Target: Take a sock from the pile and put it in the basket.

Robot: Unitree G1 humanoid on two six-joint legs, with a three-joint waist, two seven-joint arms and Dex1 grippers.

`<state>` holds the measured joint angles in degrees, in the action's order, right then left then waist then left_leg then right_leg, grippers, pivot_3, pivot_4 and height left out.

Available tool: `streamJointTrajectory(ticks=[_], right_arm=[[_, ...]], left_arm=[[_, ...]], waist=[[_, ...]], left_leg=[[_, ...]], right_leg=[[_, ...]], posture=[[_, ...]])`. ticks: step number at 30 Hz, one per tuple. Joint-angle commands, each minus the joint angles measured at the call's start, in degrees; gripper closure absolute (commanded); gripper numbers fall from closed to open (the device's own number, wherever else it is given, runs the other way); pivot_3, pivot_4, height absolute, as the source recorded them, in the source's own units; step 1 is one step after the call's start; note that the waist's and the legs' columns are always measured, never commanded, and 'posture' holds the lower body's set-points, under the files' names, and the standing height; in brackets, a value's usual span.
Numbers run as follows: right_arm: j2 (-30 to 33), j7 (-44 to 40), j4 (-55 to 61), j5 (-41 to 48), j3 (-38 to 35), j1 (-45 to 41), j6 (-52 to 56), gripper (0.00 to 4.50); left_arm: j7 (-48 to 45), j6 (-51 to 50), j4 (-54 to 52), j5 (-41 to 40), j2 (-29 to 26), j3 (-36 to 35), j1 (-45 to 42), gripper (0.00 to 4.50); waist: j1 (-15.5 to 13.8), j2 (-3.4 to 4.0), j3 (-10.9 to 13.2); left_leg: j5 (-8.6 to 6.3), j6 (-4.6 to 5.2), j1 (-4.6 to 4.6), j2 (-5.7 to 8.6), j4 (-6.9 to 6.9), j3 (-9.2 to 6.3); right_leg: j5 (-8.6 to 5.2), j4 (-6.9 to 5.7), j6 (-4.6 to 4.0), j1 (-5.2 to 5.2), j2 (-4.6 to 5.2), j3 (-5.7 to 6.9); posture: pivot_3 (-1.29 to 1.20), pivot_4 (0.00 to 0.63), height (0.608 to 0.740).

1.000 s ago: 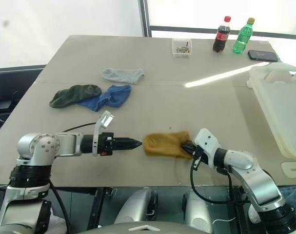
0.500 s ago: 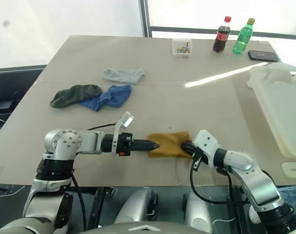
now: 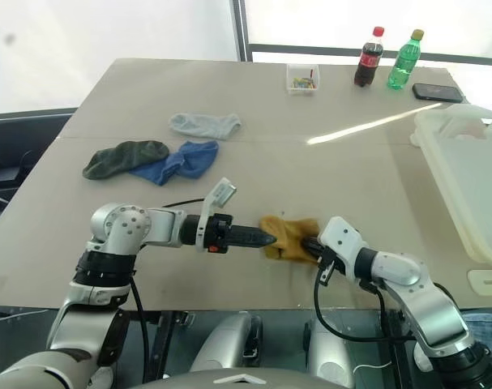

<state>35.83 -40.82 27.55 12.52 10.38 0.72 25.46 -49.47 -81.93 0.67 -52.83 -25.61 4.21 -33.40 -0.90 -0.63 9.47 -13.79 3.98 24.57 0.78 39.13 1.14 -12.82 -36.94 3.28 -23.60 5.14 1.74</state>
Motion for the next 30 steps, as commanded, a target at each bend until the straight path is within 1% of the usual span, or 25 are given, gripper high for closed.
streamJointTrajectory(ticks=[1,5,8,9,12,14,17,20,22,26,30], right_arm=[[1.2,1.3,4.1,-1.4,-0.9,0.0,1.6,4.50],[1.4,2.1,7.1,-1.0,-1.6,0.5,3.5,4.50],[1.2,2.6,8.6,-1.0,-1.4,0.7,4.4,4.50],[1.2,2.7,8.7,-1.3,-0.9,0.9,4.4,4.50],[1.2,3.2,8.1,-3.3,1.2,1.5,3.6,4.50],[-0.3,4.0,7.2,-3.4,1.7,1.6,3.8,4.50],[-0.6,4.5,5.2,-5.8,3.8,1.7,2.5,4.50],[-1.5,6.1,2.2,-9.0,6.2,2.4,-0.1,4.50],[-1.8,7.0,2.2,-10.6,6.8,3.1,-1.5,4.50],[-2.4,7.6,5.4,-10.0,4.9,4.1,-2.3,4.50],[-2.5,7.1,11.9,-6.5,0.8,6.2,-1.4,4.50]], left_arm=[[-4.8,4.2,1.1,2.0,-0.2,4.0,-2.9,0.02],[-9.6,7.8,3.0,4.3,-1.0,7.6,-4.7,0.02],[-12.8,11.1,4.9,6.5,-0.5,10.3,-6.1,0.02],[-13.6,11.8,5.9,6.9,0.1,10.6,-6.8,0.02],[-16.2,13.3,7.6,7.4,1.1,10.9,-8.1,0.02],[-17.4,13.7,8.6,7.7,1.9,11.0,-8.7,0.02],[-18.9,14.1,9.5,8.0,2.9,11.4,-9.4,0.02],[-18.9,13.6,11.4,8.0,4.8,11.1,-10.5,0.02],[-19.1,13.0,12.3,7.9,5.8,10.9,-11.1,0.02],[-19.4,12.6,14.5,8.0,7.7,10.6,-12.5,0.02],[-20.0,13.4,16.9,8.8,10.2,10.9,-13.7,0.02]], waist=[[0.0,0.00,0.0],[0.0,0.00,0.0],[0.0,0.00,0.0],[0.0,0.00,0.0],[-0.1,-0.01,0.0],[0.0,-0.01,0.0],[0.1,-0.01,0.0],[0.1,-0.01,0.0],[0.1,-0.01,0.0],[0.1,-0.01,0.0],[0.0,-0.02,0.0]], left_leg=[[0.00,0.00,0.01,0.00,0.00,0.00],[-0.01,0.02,0.04,0.00,0.00,0.00],[-0.02,0.04,0.06,-0.01,0.00,0.00],[-0.13,0.22,0.07,0.00,0.00,0.00],[-0.14,0.25,0.10,0.01,0.02,-0.01],[-0.14,0.25,0.10,0.01,0.02,0.00],[-0.14,0.26,0.10,0.00,0.02,-0.01],[-0.14,0.27,0.09,0.00,0.02,0.01],[-0.15,0.27,0.05,-0.01,0.02,0.01],[-0.14,0.28,0.05,-0.01,0.02,0.01],[-0.15,0.28,0.09,0.00,0.04,0.00]], right_leg=[[0.00,0.00,0.00,-0.01,0.00,0.01],[0.00,0.01,0.00,-0.04,0.00,0.06],[0.00,0.02,-0.01,-0.05,-0.01,0.04],[-0.01,0.02,-0.01,-0.05,-0.01,0.06],[-0.01,0.04,0.00,-0.05,-0.01,0.19],[-0.01,0.04,0.00,-0.05,-0.02,0.19],[-0.01,0.04,0.01,-0.06,-0.05,0.20],[-0.01,0.04,0.01,-0.05,-0.06,0.19],[-0.01,0.04,0.02,-0.03,-0.11,0.21],[0.00,0.03,0.03,-0.02,-0.12,0.20],[0.12,0.02,0.25,-0.03,-0.12,0.21]], posture=[[0.00,0.150,0.729],[0.00,0.150,0.729],[0.00,0.150,0.729],[0.00,0.150,0.729],[0.00,0.150,0.729],[0.00,0.150,0.729],[0.00,0.150,0.729],[0.00,0.150,0.729],[0.00,0.150,0.729],[0.00,0.150,0.729],[0.00,0.150,0.729]])
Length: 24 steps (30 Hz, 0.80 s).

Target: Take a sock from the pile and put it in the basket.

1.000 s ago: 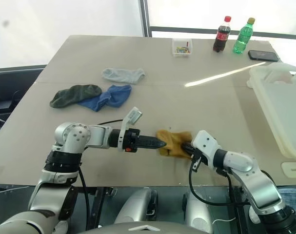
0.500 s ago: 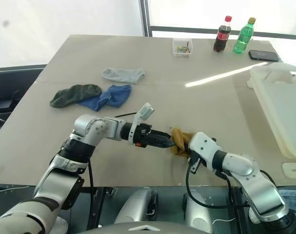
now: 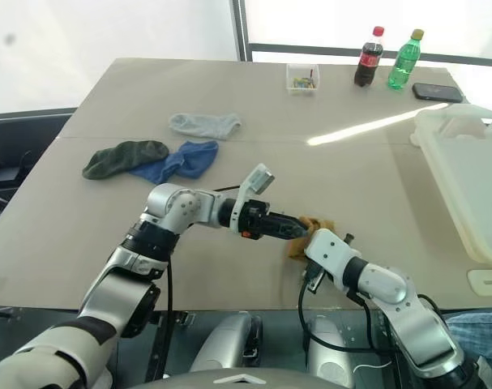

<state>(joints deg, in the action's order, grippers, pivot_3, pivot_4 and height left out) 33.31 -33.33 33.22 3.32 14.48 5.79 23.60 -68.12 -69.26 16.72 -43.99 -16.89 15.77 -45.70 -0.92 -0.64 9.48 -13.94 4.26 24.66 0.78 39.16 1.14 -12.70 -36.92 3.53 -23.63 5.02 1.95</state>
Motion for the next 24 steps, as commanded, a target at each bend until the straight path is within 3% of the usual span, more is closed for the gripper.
streamJointTrajectory(ticks=[1,10,16,24], right_arm=[[0.2,-0.5,8.0,3.7,-4.4,1.6,1.0,4.50],[0.6,0.4,22.9,17.8,-13.7,9.1,15.7,4.50],[2.2,2.5,23.8,15.2,-13.7,15.5,15.6,4.50],[3.2,4.6,19.9,10.1,-7.6,12.3,14.7,4.50]], left_arm=[[-1.4,0.9,1.4,0.1,2.1,-0.6,-1.6,0.02],[-1.3,2.0,6.2,1.0,7.9,-1.6,-3.5,0.02],[-1.1,0.9,5.6,1.3,9.6,-1.4,-2.6,0.02],[3.0,-1.1,3.9,0.2,6.8,-7.7,-0.6,0.02]], waist=[[0.1,0.00,0.0],[0.0,-0.01,0.0],[0.0,-0.01,0.0],[0.1,0.00,0.0]], left_leg=[[0.00,0.00,0.00,0.00,0.00,0.00],[-0.02,0.03,0.01,-0.02,0.01,-0.02],[-0.04,0.06,0.02,-0.01,0.03,-0.01],[-0.04,0.06,0.00,-0.05,0.03,-0.01]], right_leg=[[0.00,0.00,0.01,-0.01,-0.01,0.00],[0.00,0.00,0.01,-0.01,0.00,0.02],[0.00,0.03,0.00,0.00,0.04,0.00],[-0.08,0.02,-0.14,-0.02,0.00,0.00]], posture=[[0.00,0.150,0.729],[0.00,0.150,0.729],[0.00,0.150,0.729],[0.00,0.150,0.729]])
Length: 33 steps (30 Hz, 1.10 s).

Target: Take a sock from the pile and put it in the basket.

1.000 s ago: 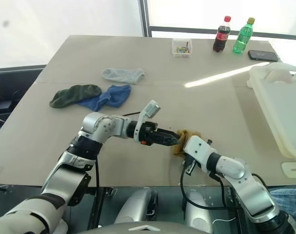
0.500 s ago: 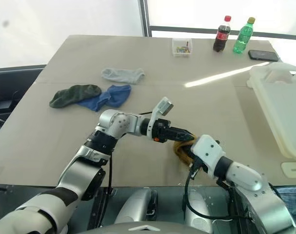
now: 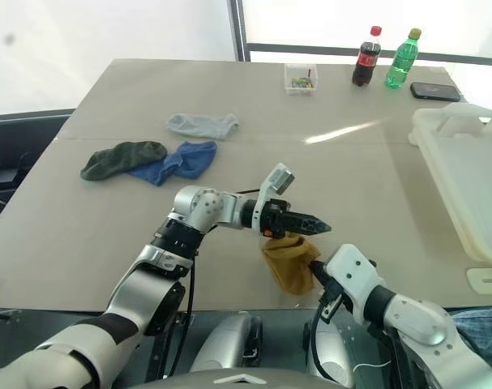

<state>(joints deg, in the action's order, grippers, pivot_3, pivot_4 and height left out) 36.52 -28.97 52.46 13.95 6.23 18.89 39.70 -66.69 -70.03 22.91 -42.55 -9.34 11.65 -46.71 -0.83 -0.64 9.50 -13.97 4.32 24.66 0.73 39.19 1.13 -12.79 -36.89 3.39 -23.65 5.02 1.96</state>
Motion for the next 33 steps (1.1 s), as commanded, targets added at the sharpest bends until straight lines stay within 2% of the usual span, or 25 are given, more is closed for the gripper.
streamJointTrajectory(ticks=[1,4,8,14,19,23,26,29,33], right_arm=[[-0.3,0.0,0.5,-0.3,0.8,-1.2,-2.1,4.50],[-0.7,-1.5,0.3,1.4,0.7,-2.0,-2.8,4.50],[2.0,-4.3,-1.8,1.0,2.5,-3.3,-2.3,4.50],[7.5,-6.8,-15.0,-6.6,7.5,-7.0,-7.1,4.50],[13.5,-10.4,-28.3,-13.9,8.7,-15.2,-18.8,4.50],[16.2,-13.2,-36.7,-17.7,9.1,-22.3,-28.5,4.50],[17.7,-15.4,-43.4,-21.5,10.0,-28.7,-37.6,4.50],[18.3,-18.0,-46.7,-21.7,9.4,-32.3,-44.3,4.50],[19.3,-22.2,-45.5,-17.8,7.2,-31.8,-52.7,4.50]], left_arm=[[2.3,-0.5,-2.3,-1.3,-1.3,-4.6,0.6,0.02],[4.6,-1.0,-3.0,-1.9,-2.5,-7.9,1.6,0.02],[8.2,-1.6,-4.3,-2.6,-2.9,-12.3,2.8,0.02],[14.2,-1.5,-6.9,-3.6,-3.2,-18.3,5.4,0.02],[18.9,-1.3,-11.3,-5.2,-4.0,-23.1,9.5,0.02],[22.1,-0.9,-14.3,-6.2,-3.5,-25.2,11.4,0.02],[24.6,-0.2,-16.3,-6.9,-2.9,-26.6,12.8,0.02],[27.0,1.6,-17.7,-6.8,-2.2,-27.4,13.6,0.02],[29.6,3.4,-18.4,-6.7,-2.2,-28.5,14.4,0.02]], waist=[[0.0,-0.01,0.0],[0.0,0.00,0.0],[-0.1,-0.02,0.0],[0.1,-0.02,0.0],[0.1,-0.12,-0.1],[-0.2,-0.19,-0.1],[-0.2,-0.20,-0.1],[-0.1,-0.21,0.0],[0.0,-0.19,0.0]], left_leg=[[0.00,0.00,0.01,0.00,0.00,0.00],[0.00,0.00,0.01,0.01,0.00,-0.01],[0.00,0.00,0.01,0.02,0.01,-0.01],[0.00,-0.01,-0.05,0.02,0.01,0.01],[0.01,-0.02,-0.28,0.02,0.01,0.07],[-0.01,-0.02,-0.94,0.02,0.03,0.02],[-0.08,-0.16,-0.93,0.06,0.04,0.00],[0.01,-0.06,-0.87,0.08,0.01,0.01],[0.15,-0.33,-0.82,0.08,-0.12,-0.01]], right_leg=[[0.01,0.00,0.02,-0.01,0.00,0.01],[0.09,0.00,0.15,0.00,0.01,0.00],[0.09,0.00,0.16,0.01,0.02,0.01],[0.09,0.00,0.15,0.04,0.02,-0.01],[0.06,0.00,0.08,0.18,0.04,-0.06],[0.00,0.11,0.01,0.87,0.17,0.05],[0.00,0.12,0.02,0.88,0.46,0.08],[0.02,0.11,-0.01,0.86,0.48,0.06],[0.07,0.12,0.08,0.81,0.47,-0.09]], posture=[[0.00,0.150,0.729],[0.00,0.150,0.729],[0.00,0.150,0.729],[0.00,0.150,0.729],[0.00,0.150,0.729],[0.00,0.150,0.729],[0.00,0.150,0.729],[0.00,0.150,0.729],[0.00,0.150,0.729]])
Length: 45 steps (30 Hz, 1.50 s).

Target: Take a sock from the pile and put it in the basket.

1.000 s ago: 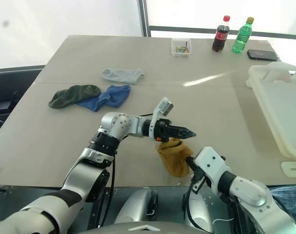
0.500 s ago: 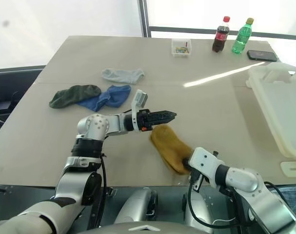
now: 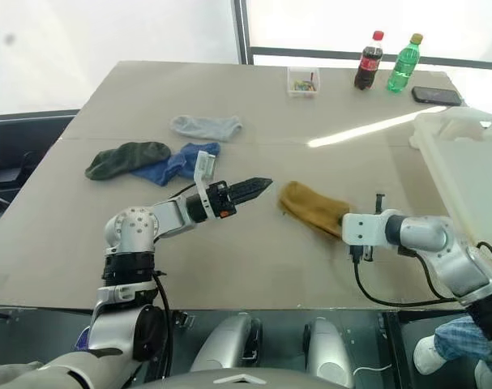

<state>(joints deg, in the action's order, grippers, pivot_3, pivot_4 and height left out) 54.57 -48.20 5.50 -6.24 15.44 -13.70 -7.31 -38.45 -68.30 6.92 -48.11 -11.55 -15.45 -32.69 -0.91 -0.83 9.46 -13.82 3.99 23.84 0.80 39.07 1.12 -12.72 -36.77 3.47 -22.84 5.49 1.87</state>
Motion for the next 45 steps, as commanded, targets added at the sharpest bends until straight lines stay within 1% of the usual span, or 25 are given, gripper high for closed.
streamJointTrajectory(ticks=[1,3,4,7,9,10,11,12,13,14,17,19,21,22,23,24,25,29,33,35,38,40,43,45], right_arm=[[1.4,-3.9,1.7,3.2,-2.5,1.3,-6.7,4.50],[0.2,-4.0,2.4,5.7,-4.1,2.4,-6.0,4.50],[-1.1,-3.4,3.2,7.8,-5.3,2.6,-2.5,4.50],[-7.0,2.9,6.4,13.0,-10.3,0.5,13.9,4.50],[-10.1,5.0,9.5,16.1,-12.0,-0.2,22.6,4.50],[-11.8,6.7,10.6,16.1,-12.1,-0.7,25.8,4.24],[-14.2,8.7,11.8,15.9,-11.3,-1.0,28.9,3.89],[-16.1,10.4,12.3,14.9,-10.1,-1.3,30.8,3.68],[-18.3,12.5,11.8,13.2,-8.7,-2.3,31.9,3.04],[-20.1,14.4,10.9,11.6,-7.5,-3.4,33.2,2.82],[-24.3,17.5,7.2,7.9,-4.5,-6.8,34.6,2.82],[-26.5,20.9,1.6,3.5,-2.0,-10.2,34.1,2.82],[-28.5,23.9,-4.2,0.6,-1.1,-13.6,32.8,2.82],[-28.8,24.0,-6.6,-0.7,-0.2,-14.9,31.4,3.32],[-28.9,22.7,-8.2,-1.1,0.8,-15.6,29.5,3.60],[-29.0,21.1,-9.1,-1.0,1.6,-15.9,27.6,4.11],[-29.1,18.8,-9.3,-0.1,2.2,-15.9,26.0,4.46],[-28.2,7.9,-8.8,2.8,5.9,-14.4,16.9,4.46],[-27.8,2.5,-10.1,3.9,6.7,-13.9,9.4,4.46],[-28.2,1.8,-10.1,4.2,6.2,-13.7,7.5,4.46],[-28.2,5.6,-6.7,4.1,1.8,-13.6,11.2,4.46],[-27.5,6.0,-2.8,6.0,-1.2,-12.8,15.7,4.46],[-23.9,2.9,12.2,14.6,-7.5,-6.4,26.5,4.46],[-22.3,3.4,19.9,18.6,-11.1,-2.7,33.0,4.46]], left_arm=[[1.6,1.9,-2.3,-1.2,0.0,-1.4,0.4,0.02],[1.8,2.3,-2.1,-1.2,-0.3,-1.0,0.4,0.02],[1.9,2.5,-2.0,-1.2,-0.4,-0.8,0.4,0.02],[2.3,3.1,-1.7,-1.3,-0.4,-0.7,0.2,0.02],[2.6,4.3,-1.4,-0.8,-0.4,-0.7,0.1,0.02],[2.9,4.9,-1.2,-0.6,-0.3,-0.7,-0.1,0.00],[3.3,5.6,-1.2,-0.4,-0.2,-0.8,0.0,0.00],[3.7,6.1,-1.2,-0.2,-0.1,-0.8,0.0,0.00],[4.1,6.8,-1.1,0.1,0.0,-0.7,0.1,0.00],[4.5,7.4,-1.0,0.3,0.0,-0.7,0.1,0.00],[5.8,8.7,-0.5,0.4,0.2,-1.2,-0.2,0.00],[6.5,9.6,-0.4,0.5,0.1,-1.4,-0.3,0.00],[7.2,10.0,-0.8,0.3,-0.1,-1.5,0.0,0.00],[7.6,10.0,-1.3,0.0,-0.1,-1.5,0.3,0.00],[8.1,10.0,-2.0,-0.3,-0.2,-1.6,0.7,0.00],[8.4,10.0,-2.5,-0.6,-0.2,-1.8,1.0,0.00],[8.8,10.0,-2.8,-0.7,-0.2,-1.9,1.3,0.00],[10.0,10.0,-4.5,-1.1,-0.2,-2.5,2.8,0.00],[10.7,9.7,-6.0,-1.6,0.0,-2.5,3.9,0.00],[11.0,9.3,-6.7,-2.0,-0.2,-2.5,4.5,0.00],[9.8,5.9,-8.5,-3.9,-2.0,-1.3,6.1,0.00],[9.1,4.1,-9.0,-5.3,-3.0,-1.3,6.5,0.00],[5.5,1.4,-9.9,-7.3,-6.1,-0.2,7.3,0.00],[4.2,0.1,-9.8,-7.9,-7.5,0.4,7.5,0.00]], waist=[[0.0,0.01,0.0],[0.0,0.00,0.0],[0.0,-0.02,0.0],[0.1,-0.03,0.1],[0.1,0.01,0.1],[0.0,0.01,0.1],[0.0,0.01,0.1],[0.0,0.00,0.1],[0.0,0.01,0.1],[0.0,0.01,0.1],[0.1,0.04,0.1],[0.2,0.04,0.1],[0.2,0.03,0.1],[0.2,0.05,0.1],[0.1,0.04,0.1],[0.1,0.04,0.1],[0.1,0.05,0.1],[0.4,0.05,0.1],[0.5,0.05,0.1],[0.4,0.05,0.1],[0.4,0.06,0.1],[0.3,0.06,0.1],[-0.1,0.06,0.1],[0.0,0.06,0.1]], left_leg=[[0.00,-0.01,0.00,0.00,-0.04,0.00],[-0.01,-0.01,0.00,0.00,-0.07,0.01],[-0.01,0.00,0.02,0.01,-0.08,0.02],[-0.01,0.00,0.02,-0.01,-0.10,0.02],[-0.01,-0.02,0.02,-0.04,-0.10,0.03],[-0.03,-0.04,0.02,-0.04,-0.11,0.02],[-0.07,-0.11,0.02,-0.05,-0.12,-0.01],[-0.08,-0.11,0.02,-0.04,-0.13,-0.01],[-0.09,-0.09,0.02,-0.04,-0.16,-0.01],[-0.15,0.01,0.03,-0.03,-0.18,-0.01],[-0.08,-0.06,0.17,0.04,-0.23,0.10],[0.00,-0.03,0.30,0.07,-0.23,0.13],[0.01,-0.03,0.39,0.11,-0.23,0.21],[0.03,-0.05,0.45,0.11,-0.23,0.22],[0.05,-0.07,0.54,0.13,-0.23,0.22],[0.05,-0.07,0.61,0.13,-0.23,0.17],[0.06,-0.08,0.71,0.13,-0.23,0.10],[0.05,-0.08,0.86,0.13,-0.24,0.13],[0.05,-0.08,0.81,0.09,-0.26,0.12],[0.06,-0.08,0.79,0.09,-0.26,0.12],[0.07,-0.10,0.77,0.08,-0.25,0.11],[0.07,-0.11,0.78,0.08,-0.25,0.11],[0.08,-0.13,0.83,0.08,-0.25,0.02],[0.07,-0.13,0.87,0.08,-0.25,-0.05]], right_leg=[[0.04,0.02,0.07,0.00,0.00,-0.01],[0.04,0.08,0.08,0.00,0.01,-0.01],[0.04,0.11,0.08,0.00,0.02,-0.01],[-0.03,0.14,-0.06,0.00,0.06,-0.03],[-0.05,0.11,-0.10,-0.03,0.05,-0.08],[-0.04,0.09,-0.10,-0.05,0.07,-0.07],[-0.05,0.08,-0.11,-0.05,0.07,-0.04],[-0.05,0.08,-0.11,-0.06,0.08,-0.06],[-0.05,0.10,-0.12,-0.07,0.09,-0.05],[-0.05,0.10,-0.12,-0.08,0.10,-0.05],[-0.04,0.04,-0.12,-0.32,0.12,-0.18],[-0.03,0.01,-0.10,-0.46,0.12,-0.18],[0.05,-0.05,0.03,-0.62,0.09,-0.13],[0.09,-0.08,0.10,-0.69,0.05,-0.11],[0.10,-0.09,0.11,-0.78,-0.16,-0.09],[0.10,-0.09,0.11,-0.81,-0.18,-0.04],[0.10,-0.05,0.11,-0.84,-0.22,0.03],[0.10,0.02,0.12,-0.97,-0.28,0.00],[0.10,0.03,0.13,-0.95,-0.37,0.00],[0.10,0.01,0.13,-0.94,-0.38,-0.01],[0.11,-0.03,0.13,-0.93,-0.37,-0.01],[0.10,-0.05,0.13,-0.95,-0.36,-0.04],[0.10,-0.03,0.12,-0.95,-0.34,0.04],[0.09,0.04,0.12,-0.93,-0.31,0.08]], posture=[[0.00,0.150,0.729],[0.00,0.150,0.729],[0.00,0.150,0.729],[0.00,0.150,0.729],[0.00,0.150,0.729],[0.00,0.150,0.729],[0.00,0.150,0.729],[0.00,0.150,0.729],[0.00,0.150,0.729],[0.00,0.150,0.729],[0.00,0.150,0.729],[0.00,0.150,0.729],[0.00,0.150,0.729],[0.00,0.150,0.729],[0.00,0.150,0.729],[0.00,0.150,0.729],[0.00,0.150,0.729],[0.00,0.150,0.729],[0.00,0.150,0.729],[0.00,0.150,0.729],[0.00,0.150,0.729],[0.00,0.150,0.729],[0.00,0.150,0.729],[0.00,0.150,0.729]])
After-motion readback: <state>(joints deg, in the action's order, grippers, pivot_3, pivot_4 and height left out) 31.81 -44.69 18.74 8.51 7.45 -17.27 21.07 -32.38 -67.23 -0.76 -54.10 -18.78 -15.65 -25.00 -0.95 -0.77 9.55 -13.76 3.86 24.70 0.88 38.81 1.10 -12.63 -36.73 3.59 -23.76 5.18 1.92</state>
